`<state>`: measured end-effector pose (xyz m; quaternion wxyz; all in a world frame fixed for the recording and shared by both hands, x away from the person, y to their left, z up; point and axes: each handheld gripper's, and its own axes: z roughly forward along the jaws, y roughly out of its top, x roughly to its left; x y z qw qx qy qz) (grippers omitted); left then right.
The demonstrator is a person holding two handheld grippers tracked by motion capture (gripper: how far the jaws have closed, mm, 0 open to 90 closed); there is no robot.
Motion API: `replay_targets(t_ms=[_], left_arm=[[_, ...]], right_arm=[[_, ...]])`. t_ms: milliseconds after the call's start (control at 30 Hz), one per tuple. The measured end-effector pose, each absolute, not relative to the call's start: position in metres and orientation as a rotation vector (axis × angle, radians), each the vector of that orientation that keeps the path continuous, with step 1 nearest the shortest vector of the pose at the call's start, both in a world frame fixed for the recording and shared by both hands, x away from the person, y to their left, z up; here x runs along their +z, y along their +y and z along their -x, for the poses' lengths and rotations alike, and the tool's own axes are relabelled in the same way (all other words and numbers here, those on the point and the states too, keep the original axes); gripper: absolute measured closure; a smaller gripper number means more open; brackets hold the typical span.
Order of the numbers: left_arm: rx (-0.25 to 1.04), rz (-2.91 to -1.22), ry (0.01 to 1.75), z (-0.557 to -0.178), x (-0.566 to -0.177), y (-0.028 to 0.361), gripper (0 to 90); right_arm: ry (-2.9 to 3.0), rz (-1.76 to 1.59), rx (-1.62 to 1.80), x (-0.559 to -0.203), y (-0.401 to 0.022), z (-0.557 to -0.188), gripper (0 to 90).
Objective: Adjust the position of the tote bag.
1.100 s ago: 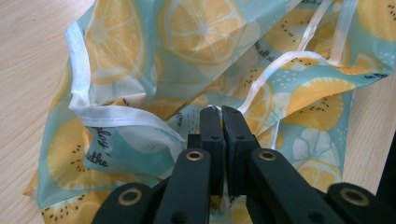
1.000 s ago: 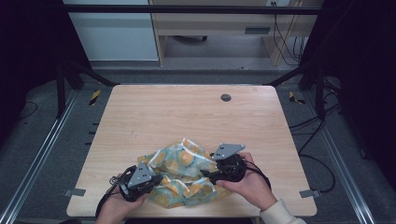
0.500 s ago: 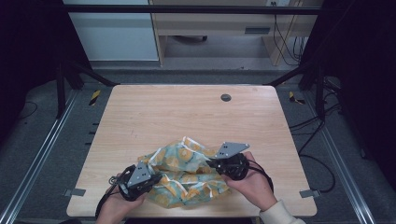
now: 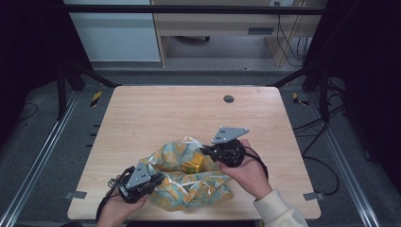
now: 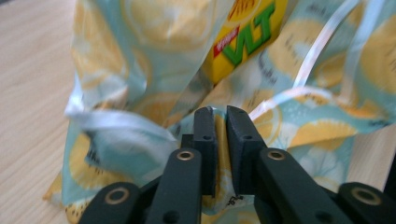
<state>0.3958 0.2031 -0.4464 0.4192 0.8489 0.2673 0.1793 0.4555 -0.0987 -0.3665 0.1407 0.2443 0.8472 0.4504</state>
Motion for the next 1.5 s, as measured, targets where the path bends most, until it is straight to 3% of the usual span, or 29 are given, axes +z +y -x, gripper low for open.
replay_targets(t_ms=[300, 567, 800, 1133, 1233, 1500], left_arm=[[0.373, -2.024, 0.636, -0.396, -0.427, 0.187, 57.6], [0.274, -2.084, 0.666, -0.415, -0.452, 0.155, 31.6], [0.279, -2.144, 0.672, -0.425, -0.473, 0.147, 24.5], [0.283, -2.227, 0.675, -0.428, -0.486, 0.138, 23.8], [0.293, -2.238, 0.678, -0.428, -0.488, 0.137, 28.2], [0.327, -2.248, 0.643, -0.424, -0.485, 0.136, 54.8]], right_arm=[[2.462, -0.699, 1.293, -0.367, -0.098, -0.456, 90.0], [2.455, -0.715, 1.306, -0.366, -0.1, -0.459, 89.9], [2.471, -0.713, 1.301, -0.368, -0.098, -0.461, 89.6], [2.466, -0.715, 1.309, -0.367, -0.097, -0.461, 89.5], [2.459, -0.722, 1.306, -0.366, -0.098, -0.462, 89.7], [2.439, -0.749, 1.309, -0.366, -0.102, -0.469, 89.8]])
